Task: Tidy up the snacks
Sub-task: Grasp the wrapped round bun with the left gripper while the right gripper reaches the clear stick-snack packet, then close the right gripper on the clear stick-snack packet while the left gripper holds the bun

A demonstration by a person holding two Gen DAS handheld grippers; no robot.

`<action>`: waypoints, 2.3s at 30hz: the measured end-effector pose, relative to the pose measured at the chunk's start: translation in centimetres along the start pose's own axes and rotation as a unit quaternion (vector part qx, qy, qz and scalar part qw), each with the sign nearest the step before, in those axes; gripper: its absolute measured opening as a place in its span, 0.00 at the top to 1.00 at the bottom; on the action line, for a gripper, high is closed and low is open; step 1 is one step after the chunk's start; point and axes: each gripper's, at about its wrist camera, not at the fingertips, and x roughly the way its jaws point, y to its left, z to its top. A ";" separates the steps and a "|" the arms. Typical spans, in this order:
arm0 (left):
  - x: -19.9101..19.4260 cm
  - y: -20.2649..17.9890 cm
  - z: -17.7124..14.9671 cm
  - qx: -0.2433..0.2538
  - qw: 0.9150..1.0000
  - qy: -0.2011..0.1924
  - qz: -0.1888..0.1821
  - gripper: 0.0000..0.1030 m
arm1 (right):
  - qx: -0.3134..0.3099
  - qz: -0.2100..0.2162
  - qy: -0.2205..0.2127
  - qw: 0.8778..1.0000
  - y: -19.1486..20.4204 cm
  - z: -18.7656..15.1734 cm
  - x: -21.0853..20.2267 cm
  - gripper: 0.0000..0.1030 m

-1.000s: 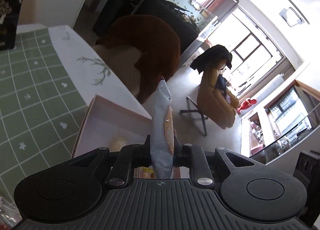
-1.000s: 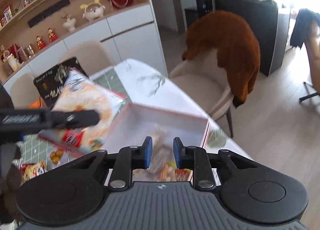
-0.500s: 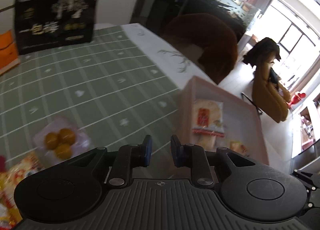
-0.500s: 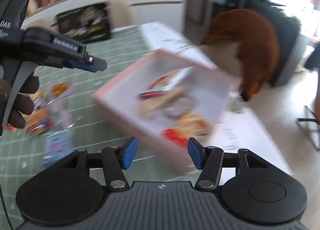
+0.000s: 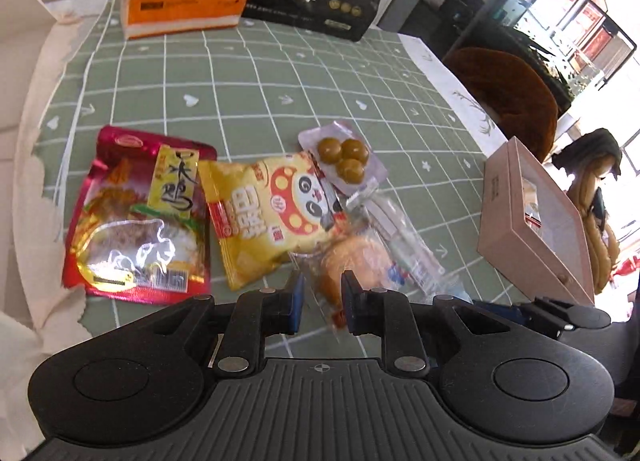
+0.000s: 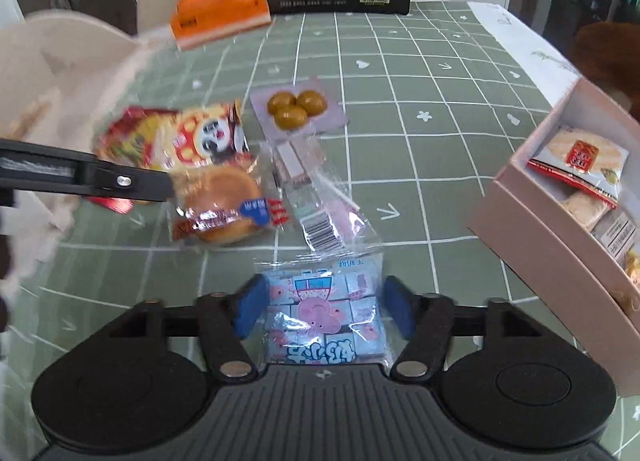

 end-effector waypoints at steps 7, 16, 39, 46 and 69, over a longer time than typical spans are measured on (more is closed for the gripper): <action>2.3 -3.0 1.2 0.099 0.995 -0.029 -0.010 0.77 | 0.042 -0.041 0.017 0.998 -2.5 -3.0 -2.5 0.41; 3.6 -5.1 -1.5 0.174 0.984 0.013 -0.038 0.75 | 0.114 -0.065 0.000 0.991 -6.9 -5.7 -5.8 0.41; -1.9 -3.5 -5.2 0.125 0.991 0.015 -0.044 0.75 | -0.011 -0.011 0.022 1.000 0.9 6.9 4.1 0.62; -1.6 -4.6 -6.6 0.197 0.979 0.015 -0.050 0.75 | 0.023 -0.023 0.026 0.999 -1.3 1.3 0.3 0.63; 0.5 -11.2 -10.1 0.388 0.921 0.003 0.027 0.53 | 0.120 -0.072 0.017 0.990 -4.6 -8.1 -6.8 0.52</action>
